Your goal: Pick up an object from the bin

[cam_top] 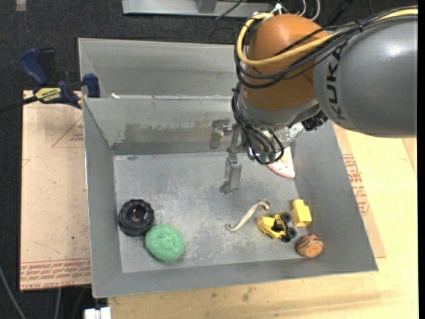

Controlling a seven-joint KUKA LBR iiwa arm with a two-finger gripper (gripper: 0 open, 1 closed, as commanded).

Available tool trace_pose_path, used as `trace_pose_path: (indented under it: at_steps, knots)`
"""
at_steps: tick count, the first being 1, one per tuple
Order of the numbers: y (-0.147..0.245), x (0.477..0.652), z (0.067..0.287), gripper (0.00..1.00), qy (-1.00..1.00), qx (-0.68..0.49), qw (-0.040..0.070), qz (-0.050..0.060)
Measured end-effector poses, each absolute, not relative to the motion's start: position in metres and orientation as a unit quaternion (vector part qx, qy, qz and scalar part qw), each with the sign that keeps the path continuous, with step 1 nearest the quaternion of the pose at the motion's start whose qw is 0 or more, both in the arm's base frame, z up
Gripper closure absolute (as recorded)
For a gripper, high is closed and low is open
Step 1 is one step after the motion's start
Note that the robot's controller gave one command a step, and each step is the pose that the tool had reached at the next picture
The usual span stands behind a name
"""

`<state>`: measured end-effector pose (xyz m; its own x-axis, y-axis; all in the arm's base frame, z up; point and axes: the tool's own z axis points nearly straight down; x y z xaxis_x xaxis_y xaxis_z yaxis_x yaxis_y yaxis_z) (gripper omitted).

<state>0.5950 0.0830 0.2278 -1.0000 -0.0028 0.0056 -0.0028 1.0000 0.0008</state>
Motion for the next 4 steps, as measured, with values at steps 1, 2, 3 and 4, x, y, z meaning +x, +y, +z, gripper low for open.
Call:
trace_pose_path:
  at_steps: [1,2,3,4]
  knots:
    - [0.083,0.596,0.233,0.0,-1.0,0.0,-0.001,-0.001]
    - [0.044,0.596,0.204,0.0,-1.0,-0.002,-0.004,-0.002]
    - [0.027,0.573,0.138,0.0,-0.999,0.041,-0.002,0.0]
    - [0.025,0.559,0.111,0.0,-0.998,0.067,0.003,-0.002]
